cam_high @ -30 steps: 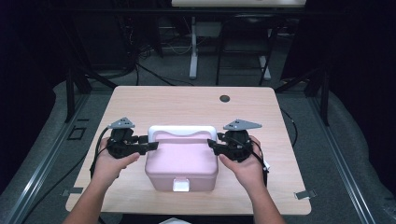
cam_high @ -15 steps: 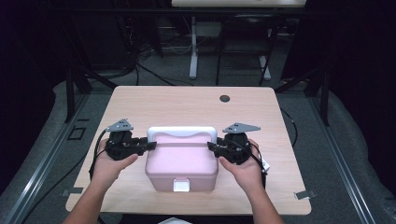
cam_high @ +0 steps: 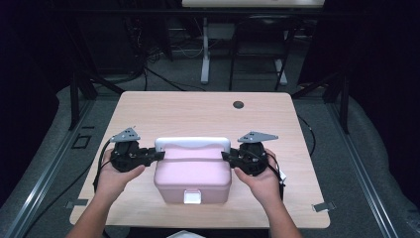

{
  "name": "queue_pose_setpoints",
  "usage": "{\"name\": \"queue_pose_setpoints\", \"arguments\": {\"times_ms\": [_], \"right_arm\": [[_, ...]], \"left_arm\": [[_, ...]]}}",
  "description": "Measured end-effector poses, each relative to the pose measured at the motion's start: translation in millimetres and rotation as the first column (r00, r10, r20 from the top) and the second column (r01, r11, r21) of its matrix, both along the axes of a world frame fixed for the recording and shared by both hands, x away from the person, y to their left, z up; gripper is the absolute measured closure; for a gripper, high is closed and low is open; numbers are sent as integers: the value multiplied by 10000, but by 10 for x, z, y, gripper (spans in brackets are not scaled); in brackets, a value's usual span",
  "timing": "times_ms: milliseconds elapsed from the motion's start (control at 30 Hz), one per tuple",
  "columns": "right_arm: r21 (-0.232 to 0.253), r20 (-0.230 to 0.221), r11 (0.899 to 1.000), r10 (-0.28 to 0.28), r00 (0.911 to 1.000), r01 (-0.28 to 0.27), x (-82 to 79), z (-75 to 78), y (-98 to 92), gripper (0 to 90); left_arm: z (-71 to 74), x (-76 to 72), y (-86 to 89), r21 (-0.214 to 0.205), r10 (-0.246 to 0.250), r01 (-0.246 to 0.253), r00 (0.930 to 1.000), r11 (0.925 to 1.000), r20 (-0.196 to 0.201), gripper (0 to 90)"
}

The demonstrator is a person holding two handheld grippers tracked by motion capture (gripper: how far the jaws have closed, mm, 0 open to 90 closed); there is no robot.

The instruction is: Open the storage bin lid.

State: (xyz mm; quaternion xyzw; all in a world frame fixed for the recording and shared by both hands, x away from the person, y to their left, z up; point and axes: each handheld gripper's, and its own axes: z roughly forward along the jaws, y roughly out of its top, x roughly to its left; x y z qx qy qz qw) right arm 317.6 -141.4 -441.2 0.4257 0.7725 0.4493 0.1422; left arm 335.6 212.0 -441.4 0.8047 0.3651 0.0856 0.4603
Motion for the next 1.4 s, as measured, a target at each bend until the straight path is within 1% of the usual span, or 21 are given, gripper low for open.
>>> {"name": "queue_pose_setpoints", "arguments": {"times_ms": [167, 300, 333, 400, 500, 633, 667, 767, 800, 867, 967, 1000, 1033, 1133, 1200, 1233, 1267, 1333, 1367, 1400], "right_arm": [[-33, -63, 10000, 43, 10000, -43, -13, 12, -1, 728], [-37, -119, 9999, 103, 9999, -103, -9, 16, -13, 729], [-31, -147, 9999, 115, 9998, -115, -6, 18, -19, 729], [59, -172, 9999, 97, 9998, -96, -8, 21, -24, 730], [59, -70, 10000, 51, 10000, -51, -15, 24, -20, 731], [98, 19, 9999, 81, 10000, -82, -18, 38, -26, 732], [124, 87, 9999, 88, 9999, -89, -19, 46, -31, 732], [175, 107, 9998, 92, 9999, -94, -25, 64, -36, 733], [222, 174, 9997, 59, 9998, -63, -30, 75, -37, 733], [301, 344, 9995, 23, 9994, -33, -46, 101, -38, 734], [340, 404, 9994, -33, 9992, 19, -50, 108, -33, 734], [383, 412, 9993, -72, 9991, 56, -49, 111, -33, 735], [410, 412, 9991, -79, 9991, 62, -48, 114, -34, 735], [415, 437, 9991, -44, 9990, 26, -48, 124, -39, 735], [387, 433, 9992, -33, 9991, 16, -48, 126, -40, 735], [392, 438, 9992, -18, 9990, 0, -46, 130, -42, 735], [402, 451, 9992, -4, 9990, -14, -40, 140, -44, 735], [399, 472, 9992, 1, 9989, -20, -36, 145, -45, 735], [413, 487, 9991, -8, 9988, -13, -33, 149, -45, 734], [434, 489, 9991, 5, 9988, -26, -27, 163, -44, 735]], "left_arm": [[19, -21, 1, 70, -115, 115, 9999, 9999, -44, 741], [34, -27, 4, -50, -144, 143, 9998, 9999, -112, 743], [29, -18, 6, -38, -153, 153, 9999, 9999, -40, 743], [20, -11, 7, -122, -100, 100, 9999, 9999, -30, 742], [27, -12, 6, -114, -32, 32, 10000, 9999, 33, 742], [37, -12, 9, -259, -40, 40, 10000, 9997, 21, 742], [45, -9, 12, -280, -54, 57, 9999, 9996, 113, 742], [58, -9, 21, -360, -65, 73, 9997, 9993, 217, 742], [60, -12, 21, -478, 5, 8, 9997, 9989, 264, 741], [69, -13, 28, -507, 72, -57, 9995, 9987, 300, 739], [72, -15, 23, -590, 170, -140, 9986, 9982, 492, 737], [77, -18, 26, -607, 196, -167, 9987, 9980, 469, 735], [74, -20, 25, -797, 261, -222, 9985, 9966, 476, 730], [87, -31, 31, -880, 274, -229, 9984, 9959, 499, 718], [105, -45, 42, -875, 238, -192, 9984, 9960, 520, 700], [122, -58, 54, -770, 214, -170, 9981, 9969, 570, 700], [137, -83, 70, -779, 248, -196, 9975, 9968, 656, 697], [143, -96, 73, -821, 297, -244, 9975, 9963, 648, 695], [153, -109, 89, -747, 297, -243, 9969, 9969, 730, 694], [161, -123, 96, -792, 355, -300, 9970, 9964, 681, 697]]}}
